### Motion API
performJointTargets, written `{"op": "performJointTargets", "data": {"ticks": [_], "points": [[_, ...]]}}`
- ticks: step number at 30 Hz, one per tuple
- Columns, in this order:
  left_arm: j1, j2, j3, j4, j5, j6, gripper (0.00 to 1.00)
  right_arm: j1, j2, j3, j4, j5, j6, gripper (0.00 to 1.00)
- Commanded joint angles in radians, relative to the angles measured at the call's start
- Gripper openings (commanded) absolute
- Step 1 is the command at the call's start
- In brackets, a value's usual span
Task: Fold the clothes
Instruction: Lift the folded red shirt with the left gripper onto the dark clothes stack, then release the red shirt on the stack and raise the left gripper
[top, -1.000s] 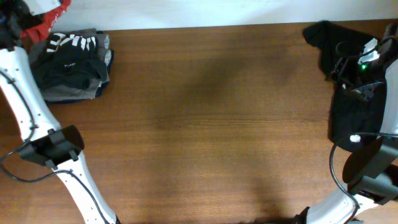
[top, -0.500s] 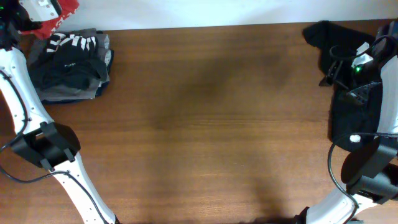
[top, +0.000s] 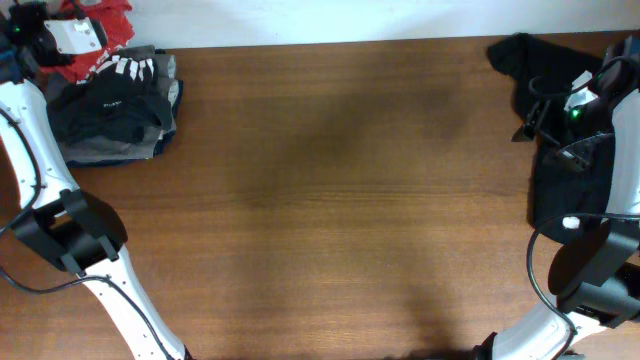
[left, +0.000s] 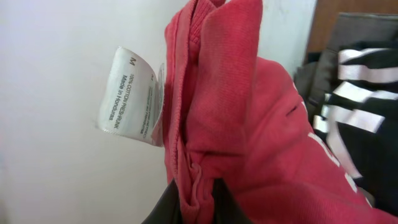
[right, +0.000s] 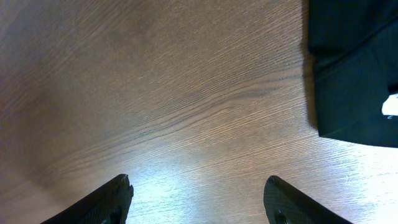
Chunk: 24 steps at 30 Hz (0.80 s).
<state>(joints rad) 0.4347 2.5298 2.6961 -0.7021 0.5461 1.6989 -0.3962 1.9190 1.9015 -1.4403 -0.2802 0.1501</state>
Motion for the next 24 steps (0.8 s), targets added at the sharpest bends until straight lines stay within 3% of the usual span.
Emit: {"op": "performJointTargets", "data": {"ticks": [1,14,16,18,19,20,21,22,23,24], "points": [[0.021,-0.041,-0.014,-0.034,0.004,0.027,0.0,0.018,-0.007,0.01,0.0,0.004,-0.002,0.72],[0.035,-0.041,-0.014,-0.422,0.008,0.027,0.0,0.018,-0.007,0.01,0.013,0.004,-0.002,0.72],[0.031,-0.041,-0.014,-0.493,0.008,0.027,0.05,0.018,-0.007,0.01,0.014,0.004,-0.002,0.73],[0.027,-0.041,-0.014,-0.563,0.008,0.027,0.15,0.018,-0.007,0.01,0.016,0.004,-0.002,0.72],[0.025,-0.041,-0.014,-0.591,0.008,0.027,0.25,0.018,-0.007,0.01,0.017,0.004,-0.002,0.72],[0.024,-0.041,-0.014,-0.623,0.01,0.027,0.43,0.017,-0.007,0.01,0.019,0.004,-0.002,0.72],[0.022,-0.041,-0.014,-0.654,0.02,0.027,0.71,0.017,-0.007,0.01,0.022,0.004,-0.002,0.72],[0.019,-0.041,-0.014,-0.697,0.037,0.027,0.87,0.018,-0.007,0.01,0.024,0.004,-0.002,0.72],[0.016,-0.041,-0.014,-0.73,0.049,0.027,0.96,0.018,-0.007,0.01,0.026,0.004,-0.002,0.73],[0.012,-0.041,-0.014,-0.78,0.073,0.027,0.97,0.018,-0.007,0.01,0.027,0.004,-0.002,0.73]]}}
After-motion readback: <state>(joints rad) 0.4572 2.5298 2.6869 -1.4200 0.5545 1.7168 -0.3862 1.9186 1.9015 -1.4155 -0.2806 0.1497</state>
